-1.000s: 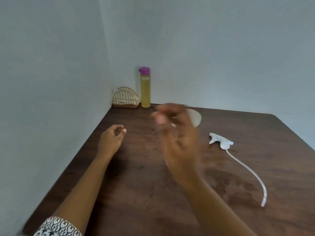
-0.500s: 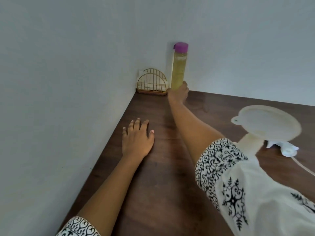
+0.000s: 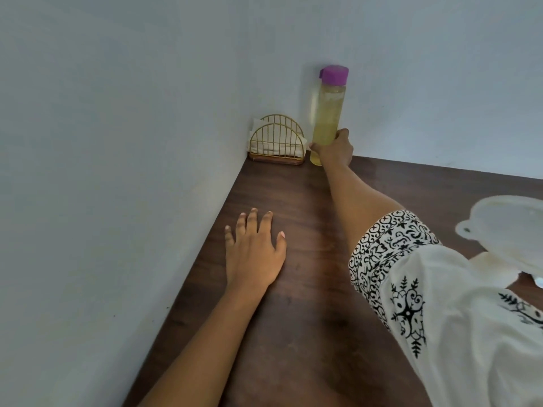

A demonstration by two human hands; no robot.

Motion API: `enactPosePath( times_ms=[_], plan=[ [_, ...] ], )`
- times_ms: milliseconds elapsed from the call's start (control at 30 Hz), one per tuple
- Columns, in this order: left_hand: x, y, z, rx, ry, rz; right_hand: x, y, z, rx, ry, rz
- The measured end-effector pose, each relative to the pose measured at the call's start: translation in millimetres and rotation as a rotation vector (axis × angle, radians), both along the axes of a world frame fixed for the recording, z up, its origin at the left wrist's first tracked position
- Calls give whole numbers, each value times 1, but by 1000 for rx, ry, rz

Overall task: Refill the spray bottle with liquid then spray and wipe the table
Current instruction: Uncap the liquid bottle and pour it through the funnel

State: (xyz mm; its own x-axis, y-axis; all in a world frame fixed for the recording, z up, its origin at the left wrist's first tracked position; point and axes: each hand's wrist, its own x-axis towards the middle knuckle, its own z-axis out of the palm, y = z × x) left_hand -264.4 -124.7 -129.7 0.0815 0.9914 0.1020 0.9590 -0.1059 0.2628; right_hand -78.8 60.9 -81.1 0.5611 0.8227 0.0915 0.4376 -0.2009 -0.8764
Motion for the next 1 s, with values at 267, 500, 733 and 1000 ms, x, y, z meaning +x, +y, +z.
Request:
enactPosePath(
  times_ms=[267,500,733,1000],
  plan=[
    [-1,-6,10,-32,-92,-2,-25,-95,3,35,-47,44],
    [4,-42,40,21,-987,-98,-40,-214,-8,86,-68,188],
    [46,-95,80,0,-1225,-290,-43,-317,-4,131,-58,382],
    [76,-154,72,93,-1292,-282,-14,-396,24,10,20,432]
  ],
)
